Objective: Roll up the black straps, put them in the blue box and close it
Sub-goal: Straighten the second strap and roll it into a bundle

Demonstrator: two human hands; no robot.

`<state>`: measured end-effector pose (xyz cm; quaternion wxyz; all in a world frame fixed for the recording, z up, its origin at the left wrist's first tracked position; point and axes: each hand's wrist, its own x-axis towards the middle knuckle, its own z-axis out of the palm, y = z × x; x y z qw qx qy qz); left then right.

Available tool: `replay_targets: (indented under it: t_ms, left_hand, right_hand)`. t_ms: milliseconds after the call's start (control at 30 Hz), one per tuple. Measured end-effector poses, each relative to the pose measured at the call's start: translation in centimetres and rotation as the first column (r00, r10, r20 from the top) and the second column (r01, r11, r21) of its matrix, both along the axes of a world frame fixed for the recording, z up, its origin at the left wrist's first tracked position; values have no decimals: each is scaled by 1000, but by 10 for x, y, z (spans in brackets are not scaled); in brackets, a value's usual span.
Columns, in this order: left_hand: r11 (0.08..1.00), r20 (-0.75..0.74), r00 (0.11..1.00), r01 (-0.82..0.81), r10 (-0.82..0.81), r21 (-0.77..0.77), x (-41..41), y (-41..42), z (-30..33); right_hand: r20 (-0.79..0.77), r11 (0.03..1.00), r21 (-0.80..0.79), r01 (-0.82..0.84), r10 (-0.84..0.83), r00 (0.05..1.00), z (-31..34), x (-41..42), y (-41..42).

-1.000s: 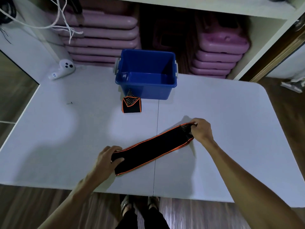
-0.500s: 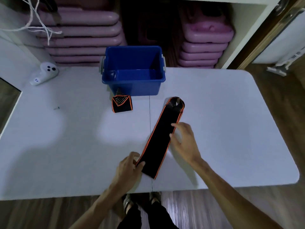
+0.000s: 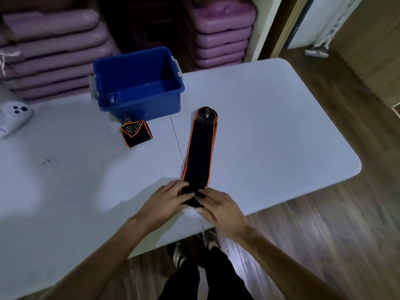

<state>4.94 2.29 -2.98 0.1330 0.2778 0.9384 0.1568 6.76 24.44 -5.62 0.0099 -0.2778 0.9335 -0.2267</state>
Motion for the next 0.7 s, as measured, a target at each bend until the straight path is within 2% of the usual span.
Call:
replay_targets:
  t_ms: [100,200,300,433,567,700]
  left_hand:
    - [999,15,1000,4,-5,49,-2,-1,-3]
    - [994,79,996,-47,40,94,-2,-2,-8]
    - [976,132,984,-140,119,165,-8,0,-5]
    - [951,192,969,-199,155,235,-16,1,-1]
    - [898,302,929,-309,215,312,-26,8,1]
    - [846,397,870,-428,291,319,-41,11,-3]
  right_hand:
    - [-38,999,34,37,-35,999,3,-1,-2]
    - [0,998,27,64,-64,998,6,-8,-9]
    - [103,996,-33,87,-83,991,8,-13,-12]
    - [322,971,-168,173,-112,940,12,-17,-8]
    - [413,917,-238,321,-204,888,15,-21,-15]
    - [499,853,-194,485,-340,797,23,-35,-19]
